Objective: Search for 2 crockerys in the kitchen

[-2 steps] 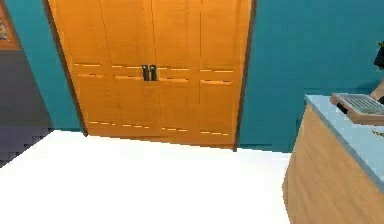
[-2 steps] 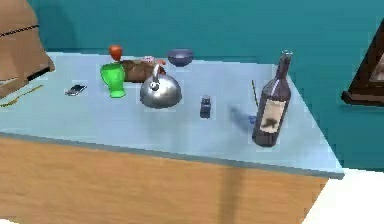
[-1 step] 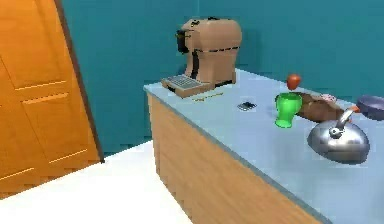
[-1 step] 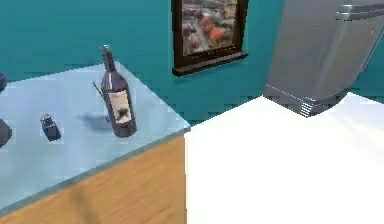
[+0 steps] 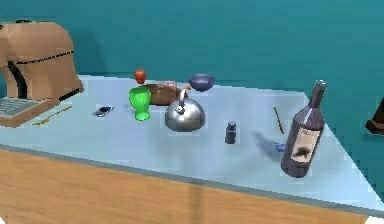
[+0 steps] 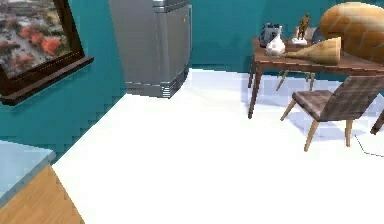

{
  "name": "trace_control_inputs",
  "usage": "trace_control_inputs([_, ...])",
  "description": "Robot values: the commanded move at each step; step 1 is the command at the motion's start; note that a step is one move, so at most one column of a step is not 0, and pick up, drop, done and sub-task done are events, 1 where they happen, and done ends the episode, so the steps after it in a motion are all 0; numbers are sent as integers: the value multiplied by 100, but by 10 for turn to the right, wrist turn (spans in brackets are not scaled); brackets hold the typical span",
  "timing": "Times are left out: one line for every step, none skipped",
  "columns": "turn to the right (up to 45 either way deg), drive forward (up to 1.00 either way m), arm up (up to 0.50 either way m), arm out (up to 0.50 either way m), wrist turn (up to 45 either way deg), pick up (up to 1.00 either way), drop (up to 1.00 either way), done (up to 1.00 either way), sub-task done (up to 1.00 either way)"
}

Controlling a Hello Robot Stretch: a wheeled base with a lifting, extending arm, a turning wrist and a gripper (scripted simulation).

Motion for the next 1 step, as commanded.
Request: trace_control_inputs([0,0,0,0,0,0,0,100,0])
